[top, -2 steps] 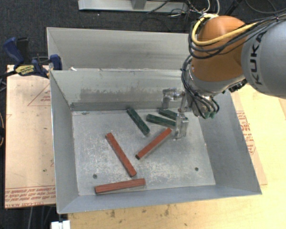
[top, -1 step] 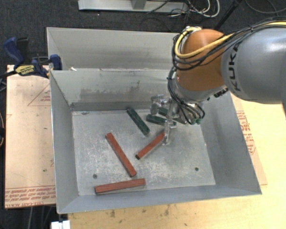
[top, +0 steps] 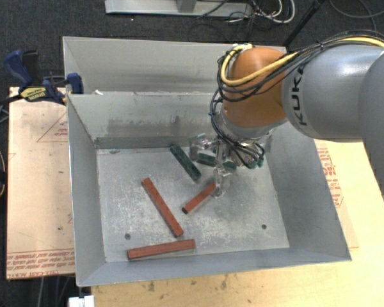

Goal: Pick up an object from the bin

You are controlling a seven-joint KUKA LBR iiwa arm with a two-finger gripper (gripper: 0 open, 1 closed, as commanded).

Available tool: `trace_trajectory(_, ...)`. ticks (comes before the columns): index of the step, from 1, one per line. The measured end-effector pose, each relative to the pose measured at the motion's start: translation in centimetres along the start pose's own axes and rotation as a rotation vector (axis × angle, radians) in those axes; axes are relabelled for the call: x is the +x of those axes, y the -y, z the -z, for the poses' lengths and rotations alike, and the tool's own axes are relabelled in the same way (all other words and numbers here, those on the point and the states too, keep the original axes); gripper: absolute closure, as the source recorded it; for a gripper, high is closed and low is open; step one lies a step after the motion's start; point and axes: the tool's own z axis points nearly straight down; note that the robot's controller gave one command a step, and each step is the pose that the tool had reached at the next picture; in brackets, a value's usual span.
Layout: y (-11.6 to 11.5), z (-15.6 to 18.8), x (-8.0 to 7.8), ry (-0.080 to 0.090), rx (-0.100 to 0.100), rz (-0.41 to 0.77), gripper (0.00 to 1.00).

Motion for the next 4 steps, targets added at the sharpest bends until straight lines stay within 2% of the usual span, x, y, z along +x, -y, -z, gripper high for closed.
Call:
trace_trajectory(1,-0.7,-2.3,5.0,0.003,0.001,0.117,0.00)
trace_trajectory(2,-1.0,-5.7,-1.7,0.000,0.000,0.239,1.00)
trace_trajectory(4,-1.0,-5.7,-1.7,0.000,-0.001,0.239,1.00)
